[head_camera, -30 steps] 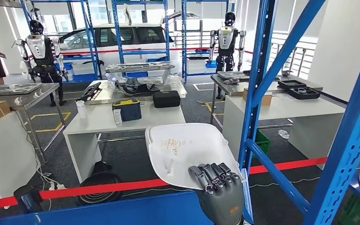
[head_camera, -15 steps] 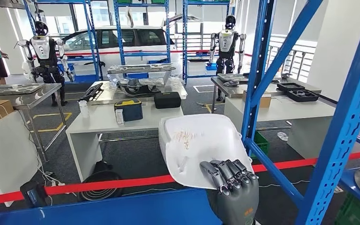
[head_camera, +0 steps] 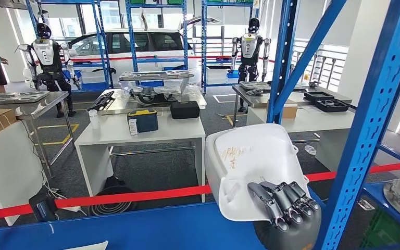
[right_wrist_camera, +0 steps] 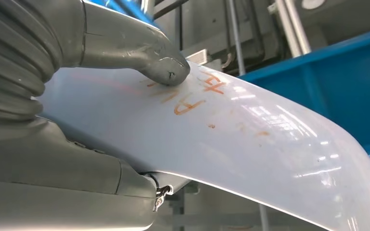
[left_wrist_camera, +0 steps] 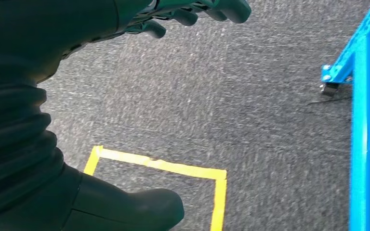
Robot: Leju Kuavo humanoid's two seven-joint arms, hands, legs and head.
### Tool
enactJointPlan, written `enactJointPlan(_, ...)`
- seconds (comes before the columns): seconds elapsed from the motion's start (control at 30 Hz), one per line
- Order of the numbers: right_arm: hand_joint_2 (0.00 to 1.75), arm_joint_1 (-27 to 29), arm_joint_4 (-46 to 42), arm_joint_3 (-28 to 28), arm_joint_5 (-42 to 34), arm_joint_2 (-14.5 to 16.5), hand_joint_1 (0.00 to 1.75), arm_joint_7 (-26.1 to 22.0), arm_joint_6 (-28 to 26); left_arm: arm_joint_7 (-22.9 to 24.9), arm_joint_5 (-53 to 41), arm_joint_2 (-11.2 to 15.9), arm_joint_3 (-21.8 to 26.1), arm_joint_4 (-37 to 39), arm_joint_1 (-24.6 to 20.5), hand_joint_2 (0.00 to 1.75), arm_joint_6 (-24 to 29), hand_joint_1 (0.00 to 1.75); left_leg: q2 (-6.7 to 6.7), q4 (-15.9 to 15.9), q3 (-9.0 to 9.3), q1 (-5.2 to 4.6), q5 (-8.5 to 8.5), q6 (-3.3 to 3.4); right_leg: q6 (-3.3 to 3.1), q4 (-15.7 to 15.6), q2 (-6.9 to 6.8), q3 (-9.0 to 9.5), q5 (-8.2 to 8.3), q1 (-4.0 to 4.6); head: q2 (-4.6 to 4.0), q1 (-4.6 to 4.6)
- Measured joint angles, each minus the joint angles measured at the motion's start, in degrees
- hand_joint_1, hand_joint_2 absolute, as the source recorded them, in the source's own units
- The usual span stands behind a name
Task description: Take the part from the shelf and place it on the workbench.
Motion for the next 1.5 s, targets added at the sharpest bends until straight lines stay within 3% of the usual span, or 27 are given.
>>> enactJointPlan(0.03, 1.75, 0.1, -0.4, -0.3, 0.0, -0.1, 1.75, 0.0, 0.0, 0.0, 0.0, 0.0, 0.0, 0.0, 0.2, 1.75, 0.0, 0.00, -0.04, 0.2, -0.28, 0.00, -0.20, -0.34, -0.36, -0.3, -0.03, -0.15, 0.31, -0.16, 0.00, 0.00)
enactJointPlan(0.1, 1.75, 0.4, -1.0, -0.6, 0.1, -0.1, 1.75, 0.0, 0.1, 0.0, 0.0, -0.1, 0.1, 0.1, 0.4, 1.75, 0.0, 0.00, -0.13, 3.3, -1.66, 0.02, -3.11, -0.91, -1.04, -0.7, -0.10, -0.69, 1.23, -0.49, 0.00, -0.03)
enactJointPlan(0.17, 1.75, 1.1, -1.5, -1.1, 0.5, -0.1, 1.75, 0.0, 0.1, 0.2, 0.0, -0.1, 0.1, 0.1, 0.6, 1.75, -0.1, 0.00, -0.18, 10.5, -4.05, 0.10, -8.06, -1.31, -1.37, -0.7, -0.15, -1.62, 2.00, -0.50, 0.00, -0.05)
enactJointPlan(0.23, 1.75, 2.5, -2.3, -2.0, 1.2, -0.1, 1.75, 0.2, 0.1, 0.5, -0.2, -0.1, 0.1, 0.2, 0.9, 1.75, -0.2, 0.00, -0.18, 15.4, -4.98, 0.14, -10.23, -1.50, -1.31, -0.6, -0.22, -2.64, 2.71, -0.46, 0.00, -0.04)
enactJointPlan(0.27, 1.75, 3.3, -2.8, -2.5, 1.5, -0.1, 1.75, 0.6, 0.1, 0.6, -0.3, -0.2, 0.1, 0.2, 1.2, 1.75, -0.4, 0.00, -0.17, 14.9, -3.92, 0.16, -9.67, -1.50, -1.21, -0.5, -0.24, -3.14, 3.04, -0.48, 0.00, -0.04)
enactJointPlan(0.3, 1.75, 4.1, -3.3, -3.1, 1.9, -0.2, 1.75, 1.0, 0.1, 0.6, -0.4, -0.2, 0.1, 0.3, 1.4, 1.75, -0.5, 0.00, -0.17, 12.1, -1.74, 0.19, -8.35, -1.45, -1.05, -0.3, -0.25, -3.62, 3.34, -0.52, 0.00, -0.04)
enactJointPlan(0.37, 1.75, 5.3, -4.2, -4.1, 2.7, -0.6, 1.75, 2.2, 0.1, 0.4, -0.2, -0.3, 0.1, 0.3, 1.5, 1.75, -0.7, 0.00, -0.24, 4.0, 3.79, 0.15, -6.16, -1.16, -0.52, 0.0, -0.23, -4.42, 3.89, -0.56, 0.00, -0.03)
enactJointPlan(0.43, 1.75, 6.0, -4.6, -4.8, 3.4, -1.3, 1.75, 3.3, 0.1, 0.2, 0.3, -0.6, 0.2, 0.3, 1.6, 1.75, -0.8, 0.00, -0.52, -0.2, 6.19, -0.08, -5.50, -0.52, 0.21, 0.2, -0.22, -4.77, 4.41, -0.51, 0.00, -0.02)
enactJointPlan(0.5, 1.75, 6.4, -4.4, -5.1, 3.9, -2.1, 1.75, 4.3, 0.1, 0.1, 0.8, -1.0, 0.5, 0.4, 1.6, 1.75, -0.8, 0.00, -0.69, -0.5, 5.66, -0.25, -5.08, 0.44, 1.02, 0.1, -0.20, -4.89, 5.01, -0.53, 0.00, -0.02)
enactJointPlan(0.57, 1.75, 6.4, -3.8, -5.4, 4.1, -3.0, 1.75, 5.6, 0.1, 0.3, 0.7, -1.3, 0.8, 0.4, 1.6, 1.75, -0.8, 0.00, -0.49, -0.8, 5.07, -0.16, -4.36, 1.54, 1.74, 0.9, -0.16, -5.50, 3.86, -0.66, 0.00, 0.01)
enactJointPlan(0.63, 1.75, 6.6, -3.0, -5.7, 4.2, -3.9, 1.75, 6.7, 0.1, 0.8, 0.1, -1.6, 0.9, 0.4, 1.6, 1.75, -0.8, 0.00, -0.31, -0.9, 4.12, -0.10, -3.28, 2.29, 2.21, 5.6, -0.15, -7.24, -0.71, -0.69, 0.00, 0.03)
enactJointPlan(0.7, 1.75, 6.9, -2.4, -5.8, 4.3, -4.4, 1.75, 7.3, 0.1, 1.2, -0.2, -1.8, 0.9, 0.5, 1.8, 1.75, -0.8, 0.00, -0.29, -0.8, 2.74, -0.26, -2.23, 2.54, 2.42, 12.9, -0.15, -9.40, -5.33, -0.64, 0.00, 0.03)
enactJointPlan(0.73, 1.75, 7.1, -2.1, -5.8, 4.3, -4.6, 1.75, 7.5, 0.1, 1.3, -0.3, -1.9, 0.9, 0.5, 1.8, 1.75, -0.8, 0.00, -0.28, -0.6, 1.97, -0.36, -1.76, 2.58, 2.41, 15.5, -0.14, -9.79, -6.22, -0.61, 0.00, 0.05)
enactJointPlan(0.77, 1.75, 7.2, -1.9, -5.9, 4.2, -4.7, 1.75, 7.6, 0.2, 1.2, -0.3, -2.0, 0.9, 0.5, 1.9, 1.75, -0.8, 0.00, -0.27, -0.4, 1.27, -0.43, -1.36, 2.58, 2.31, 16.1, -0.14, -9.21, -5.92, -0.58, 0.00, 0.05)
enactJointPlan(0.83, 1.75, 7.6, -1.6, -5.9, 3.7, -4.9, 1.75, 7.8, 0.4, 0.9, -0.1, -2.0, 0.9, 0.6, 1.9, 1.75, -0.7, 0.00, -0.29, 0.0, 0.16, -0.51, -0.74, 2.46, 1.88, 10.8, -0.15, -4.71, -3.30, -0.45, 0.00, 0.06)
enactJointPlan(0.9, 1.75, 7.7, -1.6, -5.8, 2.6, -4.9, 1.75, 8.1, 0.9, 0.6, 0.3, -2.2, 1.0, 0.6, 1.9, 1.75, -0.5, 0.00, -0.37, 0.3, -0.45, -0.57, -0.21, 2.06, 1.16, 2.8, -0.14, 0.69, -1.84, -0.12, 0.00, 0.05)
enactJointPlan(0.93, 1.75, 7.7, -1.6, -5.8, 2.2, -4.9, 1.75, 8.2, 1.1, 0.5, 0.6, -2.2, 1.0, 0.6, 1.9, 1.75, -0.4, 0.00, -0.41, 0.3, -0.56, -0.59, 0.09, 1.72, 0.80, 0.3, -0.13, 2.16, -1.64, 0.08, 0.00, 0.04)
enactJointPlan(1.0, 1.75, 7.8, -1.6, -5.8, 1.7, -4.9, 1.75, 8.2, 1.2, 0.5, 0.9, -2.3, 1.2, 0.6, 1.9, 1.75, -0.3, 0.00, -0.44, 0.1, -0.64, -0.52, 0.86, 0.93, 0.14, -0.6, -0.10, 2.26, -1.25, 0.45, 0.00, 0.04)
enactJointPlan(1.07, 1.75, 7.7, -1.5, -5.7, 2.2, -4.8, 1.75, 8.4, 1.2, 0.6, 0.6, -2.3, 1.2, 0.6, 1.9, 1.75, -0.2, 0.00, -0.50, 0.3, -1.18, -0.52, 0.70, 0.22, -0.65, -1.1, -0.23, 1.71, -0.32, 0.17, 0.00, 0.03)
enactJointPlan(1.13, 1.75, 7.5, -1.1, -5.7, 3.7, -4.5, 1.75, 9.1, 1.4, 0.5, -0.3, -2.3, 1.3, 0.6, 1.9, 1.75, 0.1, 0.00, -0.59, 3.6, -2.60, -0.48, -2.93, -0.36, -1.35, -1.6, -0.41, 0.66, 1.00, -0.24, 0.00, -0.01)
enactJointPlan(1.2, 1.75, 7.4, -0.5, -5.7, 4.8, -4.4, 1.75, 10.1, 1.9, -0.2, -0.5, -2.3, 1.3, 0.6, 1.8, 1.75, 0.3, 0.00, -0.60, 10.4, -4.44, -0.32, -8.21, -0.85, -1.61, -1.5, -0.46, -0.85, 2.19, -0.25, 0.00, -0.04)
enactJointPlan(1.23, 1.75, 7.4, -0.2, -5.7, 4.9, -4.3, 1.75, 10.6, 2.4, -0.5, -0.4, -2.2, 1.3, 0.5, 1.8, 1.75, 0.4, 0.00, -0.59, 13.5, -4.99, -0.25, -9.63, -1.04, -1.56, -1.5, -0.47, -1.66, 2.82, -0.25, 0.00, -0.04)
enactJointPlan(1.27, 1.75, 7.4, 0.2, -5.9, 5.0, -4.4, 1.75, 11.1, 2.8, -0.7, -0.3, -2.1, 1.3, 0.5, 1.8, 1.75, 0.4, 0.00, -0.59, 15.4, -4.87, -0.20, -9.70, -1.16, -1.48, -1.5, -0.48, -2.53, 3.46, -0.24, 0.00, -0.04)
enactJointPlan(1.3, 1.75, 7.6, 0.7, -6.2, 5.0, -4.5, 1.75, 11.7, 3.4, -0.6, -0.5, -2.0, 1.3, 0.5, 1.8, 1.75, 0.5, 0.00, -0.58, 15.3, -3.82, -0.16, -8.60, -1.20, -1.36, -1.4, -0.49, -3.42, 4.12, -0.24, 0.00, -0.04)
enactJointPlan(1.37, 1.75, 8.2, 1.4, -7.4, 4.9, -5.0, 1.75, 13.0, 4.6, -0.2, -1.2, -1.5, 1.3, 0.5, 1.8, 1.75, 0.6, 0.00, -0.60, 9.6, 1.21, -0.04, -5.79, -1.08, -0.95, -1.2, -0.49, -4.97, 5.34, -0.25, 0.00, -0.03)
enactJointPlan(1.43, 1.75, 9.7, 1.8, -9.3, 4.4, -6.2, 1.75, 14.1, 5.3, -0.1, -2.1, -1.1, 1.2, 0.5, 1.7, 1.75, 0.6, 0.00, -0.79, 1.6, 6.89, -0.20, -5.90, -0.57, -0.33, -0.9, -0.59, -5.83, 6.29, -0.13, 0.00, -0.01)
enactJointPlan(1.5, 1.75, 11.9, 2.0, -11.6, 3.6, -7.8, 1.75, 14.3, 5.3, -0.3, -2.8, -0.7, 1.0, 0.4, 1.9, 1.75, 0.6, 0.00, -1.03, -1.6, 8.62, -0.55, -6.66, 0.35, 0.40, -1.0, -0.81, -5.99, 7.21, -0.07, 0.00, 0.04)
